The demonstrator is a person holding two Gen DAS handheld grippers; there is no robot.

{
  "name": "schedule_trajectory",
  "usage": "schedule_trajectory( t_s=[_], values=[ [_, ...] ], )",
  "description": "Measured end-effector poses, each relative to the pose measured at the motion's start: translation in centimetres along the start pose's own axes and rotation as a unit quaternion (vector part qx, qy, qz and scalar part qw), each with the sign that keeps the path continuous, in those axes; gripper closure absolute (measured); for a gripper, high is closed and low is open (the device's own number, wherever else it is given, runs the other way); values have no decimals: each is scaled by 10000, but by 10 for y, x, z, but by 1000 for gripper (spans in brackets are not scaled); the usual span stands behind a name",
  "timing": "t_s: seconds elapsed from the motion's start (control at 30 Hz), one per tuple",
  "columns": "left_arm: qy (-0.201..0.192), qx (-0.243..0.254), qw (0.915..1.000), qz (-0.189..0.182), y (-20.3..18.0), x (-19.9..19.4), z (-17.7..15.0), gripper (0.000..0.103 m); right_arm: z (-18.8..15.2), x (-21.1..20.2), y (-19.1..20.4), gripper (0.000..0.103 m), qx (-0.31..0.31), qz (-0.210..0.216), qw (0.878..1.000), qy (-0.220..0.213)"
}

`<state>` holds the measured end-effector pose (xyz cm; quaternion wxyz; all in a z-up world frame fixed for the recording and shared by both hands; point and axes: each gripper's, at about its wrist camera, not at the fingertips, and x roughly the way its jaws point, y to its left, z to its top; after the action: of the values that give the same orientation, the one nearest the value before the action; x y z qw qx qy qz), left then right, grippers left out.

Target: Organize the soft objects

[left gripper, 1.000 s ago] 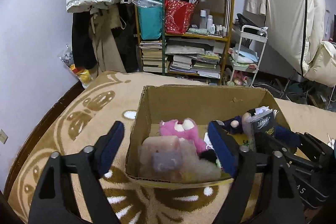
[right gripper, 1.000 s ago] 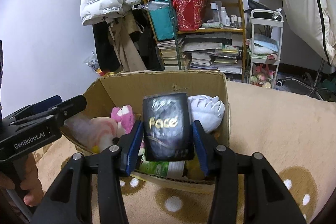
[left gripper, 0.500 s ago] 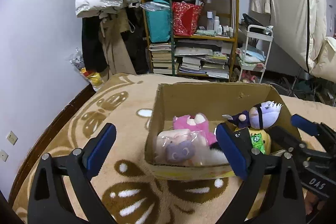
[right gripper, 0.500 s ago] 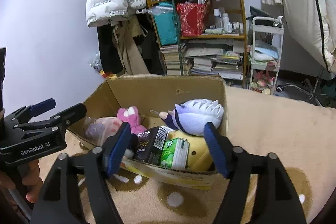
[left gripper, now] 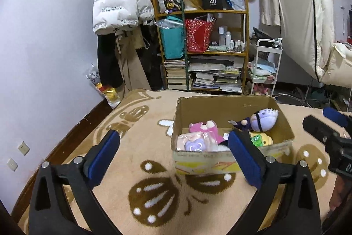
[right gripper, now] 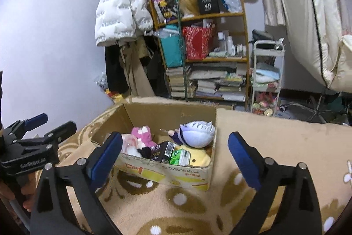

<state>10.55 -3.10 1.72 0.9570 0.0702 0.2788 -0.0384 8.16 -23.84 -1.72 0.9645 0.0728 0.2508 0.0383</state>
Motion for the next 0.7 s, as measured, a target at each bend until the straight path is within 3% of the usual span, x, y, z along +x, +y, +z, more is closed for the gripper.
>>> schedule_trajectory(
  t_s=[0.33, 0.7],
  values=[
    [-233, -209, 9995, 61, 8, -66, -5, 2, 1, -58, 2, 0, -8, -130, 9993, -355],
    [-417, -123, 9986, 309, 14, -104, -24, 1, -10, -98, -5, 0, 65, -230, 9978, -611]
  ],
)
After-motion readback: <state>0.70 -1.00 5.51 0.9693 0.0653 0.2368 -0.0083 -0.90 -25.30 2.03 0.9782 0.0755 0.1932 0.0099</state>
